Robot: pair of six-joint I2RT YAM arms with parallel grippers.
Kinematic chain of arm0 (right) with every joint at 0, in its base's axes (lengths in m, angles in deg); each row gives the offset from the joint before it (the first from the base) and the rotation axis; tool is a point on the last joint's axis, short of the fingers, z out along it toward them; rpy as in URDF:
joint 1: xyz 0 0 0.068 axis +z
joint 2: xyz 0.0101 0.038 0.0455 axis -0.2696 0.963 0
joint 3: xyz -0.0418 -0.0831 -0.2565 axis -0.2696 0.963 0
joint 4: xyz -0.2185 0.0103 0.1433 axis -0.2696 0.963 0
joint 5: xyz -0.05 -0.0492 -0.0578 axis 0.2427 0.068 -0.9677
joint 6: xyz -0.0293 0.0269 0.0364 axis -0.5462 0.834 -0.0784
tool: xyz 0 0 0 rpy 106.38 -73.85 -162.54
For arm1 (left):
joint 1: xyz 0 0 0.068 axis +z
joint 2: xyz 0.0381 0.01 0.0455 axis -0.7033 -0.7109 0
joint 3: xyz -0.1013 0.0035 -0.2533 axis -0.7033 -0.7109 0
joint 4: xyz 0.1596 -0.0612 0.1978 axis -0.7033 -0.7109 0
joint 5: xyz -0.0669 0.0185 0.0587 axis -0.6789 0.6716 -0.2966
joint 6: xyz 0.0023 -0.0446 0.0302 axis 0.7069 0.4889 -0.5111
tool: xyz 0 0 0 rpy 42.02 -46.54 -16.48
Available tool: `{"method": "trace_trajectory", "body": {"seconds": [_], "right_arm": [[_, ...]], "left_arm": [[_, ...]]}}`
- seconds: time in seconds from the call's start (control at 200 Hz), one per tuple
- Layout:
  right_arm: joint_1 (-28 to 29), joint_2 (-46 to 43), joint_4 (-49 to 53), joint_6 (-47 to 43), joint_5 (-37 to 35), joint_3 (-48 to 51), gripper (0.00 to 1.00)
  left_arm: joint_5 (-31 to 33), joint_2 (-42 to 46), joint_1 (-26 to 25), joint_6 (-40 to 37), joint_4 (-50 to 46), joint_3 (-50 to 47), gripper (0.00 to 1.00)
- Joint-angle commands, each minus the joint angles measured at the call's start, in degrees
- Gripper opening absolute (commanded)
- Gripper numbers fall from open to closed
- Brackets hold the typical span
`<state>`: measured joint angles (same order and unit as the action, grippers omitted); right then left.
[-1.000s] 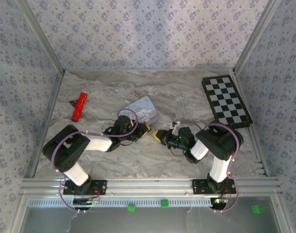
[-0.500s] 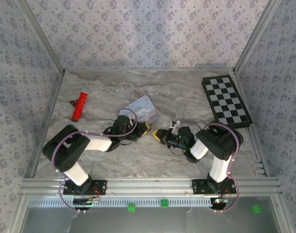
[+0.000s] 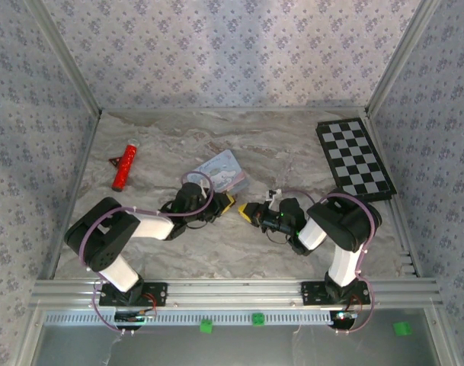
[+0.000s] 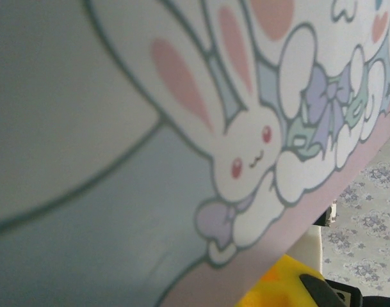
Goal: Unlock the padlock with the key
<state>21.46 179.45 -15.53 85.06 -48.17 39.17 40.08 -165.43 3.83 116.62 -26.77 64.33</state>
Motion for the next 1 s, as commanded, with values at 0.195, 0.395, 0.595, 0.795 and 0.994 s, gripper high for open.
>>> {"method": "trace_trajectory", "body": {"seconds": [0.195,0.395,0.595,0.795,0.994], "right_arm": [[-0.6,-0.2,-1.4,1.1,-0.2,-3.3,0.00],[-0.6,-0.3,-1.3,1.2,-0.5,-3.2,0.00],[-1.3,0.8,-1.4,1.3,0.3,-3.5,0.00],[-2.0,0.7,-1.3,1.3,1.1,-3.6,0.00],[-2.1,1.1,-1.3,1.8,1.7,-4.5,0.00]], "left_arm": [[-4.2,2.5,-0.5,3.2,7.6,0.0,0.09],[-4.3,2.6,-0.5,3.3,7.8,0.0,0.08],[-4.9,2.7,-0.6,3.7,7.8,0.1,0.08],[-4.9,3.5,-0.5,3.5,7.2,0.1,0.08],[-4.8,4.6,-0.5,3.2,6.3,0.6,0.08]]}}
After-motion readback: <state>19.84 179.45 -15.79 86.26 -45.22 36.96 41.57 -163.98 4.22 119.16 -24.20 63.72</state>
